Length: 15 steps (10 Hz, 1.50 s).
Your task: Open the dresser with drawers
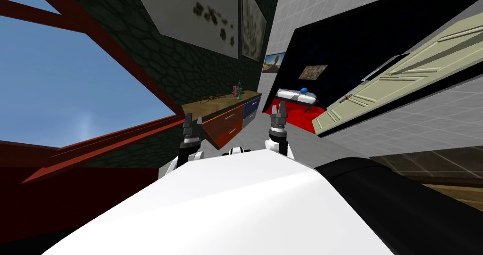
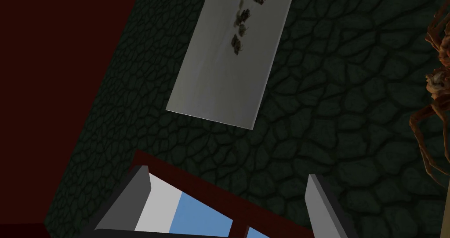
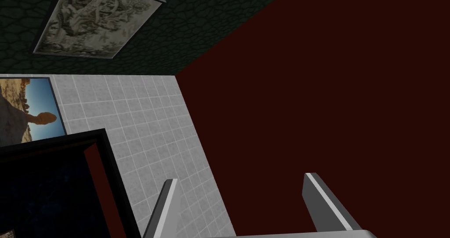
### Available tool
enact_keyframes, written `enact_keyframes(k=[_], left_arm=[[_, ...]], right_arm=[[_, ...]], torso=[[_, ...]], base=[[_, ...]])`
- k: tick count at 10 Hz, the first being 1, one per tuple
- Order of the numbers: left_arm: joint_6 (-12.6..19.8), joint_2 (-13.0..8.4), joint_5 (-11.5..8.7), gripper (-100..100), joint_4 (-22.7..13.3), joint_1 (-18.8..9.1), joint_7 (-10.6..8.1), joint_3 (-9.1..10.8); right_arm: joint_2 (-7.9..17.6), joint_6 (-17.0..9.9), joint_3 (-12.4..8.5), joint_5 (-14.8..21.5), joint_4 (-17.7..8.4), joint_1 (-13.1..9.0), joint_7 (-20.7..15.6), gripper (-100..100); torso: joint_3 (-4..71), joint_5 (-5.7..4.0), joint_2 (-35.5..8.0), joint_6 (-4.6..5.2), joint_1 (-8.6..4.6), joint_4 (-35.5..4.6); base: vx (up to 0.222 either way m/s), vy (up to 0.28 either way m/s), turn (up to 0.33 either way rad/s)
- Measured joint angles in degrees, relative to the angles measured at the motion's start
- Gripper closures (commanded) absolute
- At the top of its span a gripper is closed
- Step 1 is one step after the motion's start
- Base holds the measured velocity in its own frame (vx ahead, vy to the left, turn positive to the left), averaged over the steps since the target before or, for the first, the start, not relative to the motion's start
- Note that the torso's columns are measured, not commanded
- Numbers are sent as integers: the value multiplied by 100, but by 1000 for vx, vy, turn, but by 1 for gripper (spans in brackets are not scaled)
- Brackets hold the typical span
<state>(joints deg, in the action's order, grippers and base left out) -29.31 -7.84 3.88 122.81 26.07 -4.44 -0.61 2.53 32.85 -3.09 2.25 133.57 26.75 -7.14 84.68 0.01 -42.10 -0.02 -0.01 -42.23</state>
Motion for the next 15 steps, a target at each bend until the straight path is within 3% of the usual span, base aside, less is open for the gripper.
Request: enact_keyframes(k=[7, 11, 15], left_arm=[[509, -119, -118, -100, -776, -289, -282, 131], [796, -119, -164, -100, -1336, -570, -396, 193], [1112, -84, -234, -100, -1683, -655, -569, 254]], right_arm=[[1, 0, 0, 0, 0, -2, 0, 0], [0, 0, 0, 0, 0, -1, 0, 0], [1, 0, 0, 0, 0, -3, 0, 0]], torso=[[-9, -1, -15, 2, 0, -4], [-2, -3, -3, 0, -9, -1], [-20, 3, -34, 2, 15, -10]], base=[[112, -139, 160], [106, -149, 202], [88, -165, 160]])
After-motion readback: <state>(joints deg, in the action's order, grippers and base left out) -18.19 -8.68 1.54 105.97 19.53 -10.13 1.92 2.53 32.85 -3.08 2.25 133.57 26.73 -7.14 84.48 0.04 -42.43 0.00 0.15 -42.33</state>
